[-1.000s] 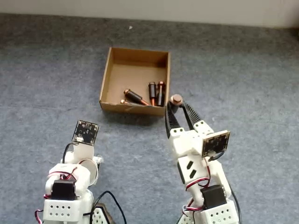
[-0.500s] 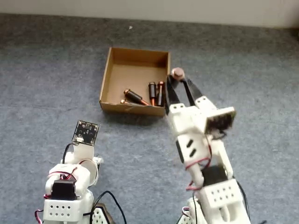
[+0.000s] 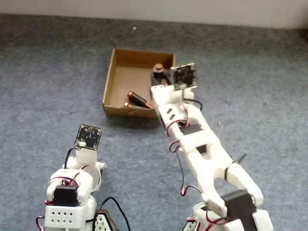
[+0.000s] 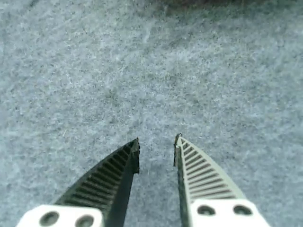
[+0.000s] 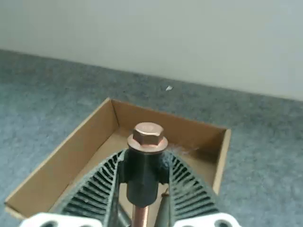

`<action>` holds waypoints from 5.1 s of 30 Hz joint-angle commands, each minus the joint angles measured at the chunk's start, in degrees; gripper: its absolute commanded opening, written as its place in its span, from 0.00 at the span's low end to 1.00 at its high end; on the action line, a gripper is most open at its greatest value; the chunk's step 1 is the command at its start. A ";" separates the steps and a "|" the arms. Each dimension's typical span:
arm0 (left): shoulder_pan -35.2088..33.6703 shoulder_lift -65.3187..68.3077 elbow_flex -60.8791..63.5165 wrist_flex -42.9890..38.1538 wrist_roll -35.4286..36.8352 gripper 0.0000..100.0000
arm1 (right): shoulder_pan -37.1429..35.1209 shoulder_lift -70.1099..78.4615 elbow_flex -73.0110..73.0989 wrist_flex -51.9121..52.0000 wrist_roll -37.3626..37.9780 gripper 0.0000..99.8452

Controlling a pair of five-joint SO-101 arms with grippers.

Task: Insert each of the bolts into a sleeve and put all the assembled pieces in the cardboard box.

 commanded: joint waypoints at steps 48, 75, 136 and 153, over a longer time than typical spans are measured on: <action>-0.40 -0.40 1.19 0.26 -0.62 0.15 | 1.80 -59.38 34.33 25.19 11.25 0.04; -0.40 -0.40 1.19 0.26 -0.62 0.15 | 15.25 -93.41 44.62 75.30 -10.55 0.04; -0.40 -0.40 1.19 0.26 -0.62 0.15 | 17.27 -93.41 53.41 88.31 -10.37 0.04; -0.40 -0.40 1.19 0.26 -0.62 0.15 | 17.27 -93.41 53.41 88.31 -10.37 0.04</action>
